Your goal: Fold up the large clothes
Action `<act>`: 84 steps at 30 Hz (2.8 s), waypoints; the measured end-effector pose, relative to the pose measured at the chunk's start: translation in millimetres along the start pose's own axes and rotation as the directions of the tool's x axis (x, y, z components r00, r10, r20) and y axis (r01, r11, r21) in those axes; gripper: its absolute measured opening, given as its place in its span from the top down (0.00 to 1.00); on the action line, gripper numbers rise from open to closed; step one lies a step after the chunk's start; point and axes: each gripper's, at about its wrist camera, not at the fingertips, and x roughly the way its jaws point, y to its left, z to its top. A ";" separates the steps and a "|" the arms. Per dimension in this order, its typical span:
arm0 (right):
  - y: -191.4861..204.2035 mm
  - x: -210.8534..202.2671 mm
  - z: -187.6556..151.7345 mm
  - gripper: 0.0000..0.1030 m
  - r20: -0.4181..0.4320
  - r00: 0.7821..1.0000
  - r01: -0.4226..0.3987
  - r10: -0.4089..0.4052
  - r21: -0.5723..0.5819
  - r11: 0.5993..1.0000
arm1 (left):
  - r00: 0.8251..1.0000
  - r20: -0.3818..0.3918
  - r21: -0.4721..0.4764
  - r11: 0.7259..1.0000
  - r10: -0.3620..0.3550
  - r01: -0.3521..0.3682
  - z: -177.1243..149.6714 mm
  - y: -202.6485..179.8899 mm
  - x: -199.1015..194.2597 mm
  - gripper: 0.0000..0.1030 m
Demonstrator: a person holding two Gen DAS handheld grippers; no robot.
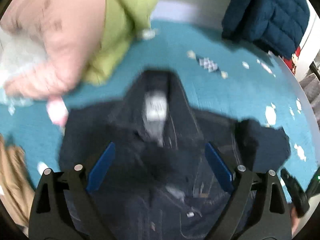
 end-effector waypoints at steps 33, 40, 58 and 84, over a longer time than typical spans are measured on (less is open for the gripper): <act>-17.8 -14.1 70.6 0.97 0.196 0.963 -0.200 0.183 0.070 0.977 | 0.965 -0.044 0.177 0.949 -0.257 0.261 -65.3 -109.4 39.3 0.59; 34.5 -47.8 73.0 0.97 0.226 0.938 -0.257 0.261 -0.051 0.965 | 0.985 -0.152 0.359 0.923 -0.087 0.137 -95.2 -155.8 105.7 0.70; 319.4 -7.7 -105.3 0.97 -0.184 0.875 -0.477 0.448 -0.486 0.732 | 0.996 0.089 -0.052 0.999 0.022 -0.018 -70.7 120.1 -36.1 0.69; 205.7 20.3 -93.2 0.69 -0.216 0.967 -0.206 0.137 -0.336 0.919 | 0.985 -0.009 -0.037 0.984 -0.173 0.173 -58.5 92.0 -6.4 0.60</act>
